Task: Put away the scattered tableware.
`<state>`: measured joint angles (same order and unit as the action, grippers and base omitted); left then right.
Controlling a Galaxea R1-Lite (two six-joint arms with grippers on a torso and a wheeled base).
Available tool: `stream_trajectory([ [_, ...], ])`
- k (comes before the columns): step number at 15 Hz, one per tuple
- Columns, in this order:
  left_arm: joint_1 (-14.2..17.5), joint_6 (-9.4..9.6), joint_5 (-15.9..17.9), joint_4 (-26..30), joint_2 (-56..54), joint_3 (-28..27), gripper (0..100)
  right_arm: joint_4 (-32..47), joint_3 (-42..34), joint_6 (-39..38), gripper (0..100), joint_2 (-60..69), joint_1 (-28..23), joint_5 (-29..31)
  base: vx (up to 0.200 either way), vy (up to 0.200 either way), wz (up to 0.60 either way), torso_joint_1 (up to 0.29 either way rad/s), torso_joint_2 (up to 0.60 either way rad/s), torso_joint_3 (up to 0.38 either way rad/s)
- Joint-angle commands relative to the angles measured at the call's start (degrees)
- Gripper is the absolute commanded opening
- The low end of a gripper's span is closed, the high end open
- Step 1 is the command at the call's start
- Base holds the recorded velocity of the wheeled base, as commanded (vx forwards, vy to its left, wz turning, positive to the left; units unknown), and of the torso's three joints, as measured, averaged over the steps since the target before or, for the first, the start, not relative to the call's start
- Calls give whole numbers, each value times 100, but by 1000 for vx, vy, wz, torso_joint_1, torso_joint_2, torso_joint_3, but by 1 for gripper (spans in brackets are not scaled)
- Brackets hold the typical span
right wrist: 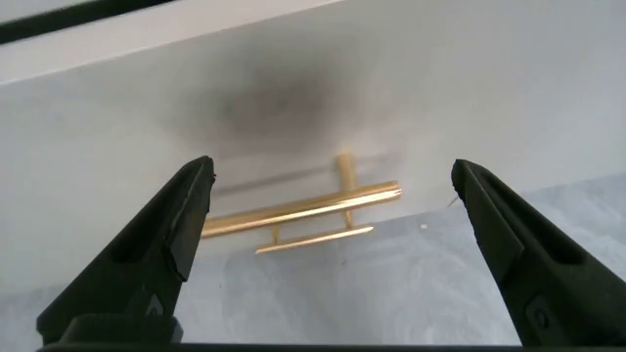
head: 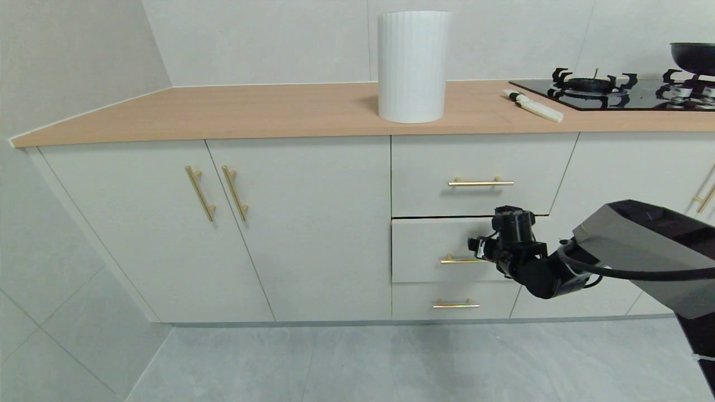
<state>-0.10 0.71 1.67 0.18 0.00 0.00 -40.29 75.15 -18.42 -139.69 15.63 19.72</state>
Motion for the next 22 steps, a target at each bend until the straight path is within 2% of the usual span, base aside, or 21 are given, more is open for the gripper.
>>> stream_trajectory([
  [1, 1, 0, 0, -1, 0, 0, 100, -76, 122, -21, 100, -85, 2, -12, 0, 0, 0, 0, 0, 0],
  [15, 1, 0, 0, -1, 9, 0, 100, -242, 1221, -179, 100, -770, -165, 207, 0, 0, 0, 0, 0, 0],
  [22, 1, 0, 0, -1, 0, 0, 100, -225, 931, -171, 100, -585, -157, 242, 0, 0, 0, 0, 0, 0],
])
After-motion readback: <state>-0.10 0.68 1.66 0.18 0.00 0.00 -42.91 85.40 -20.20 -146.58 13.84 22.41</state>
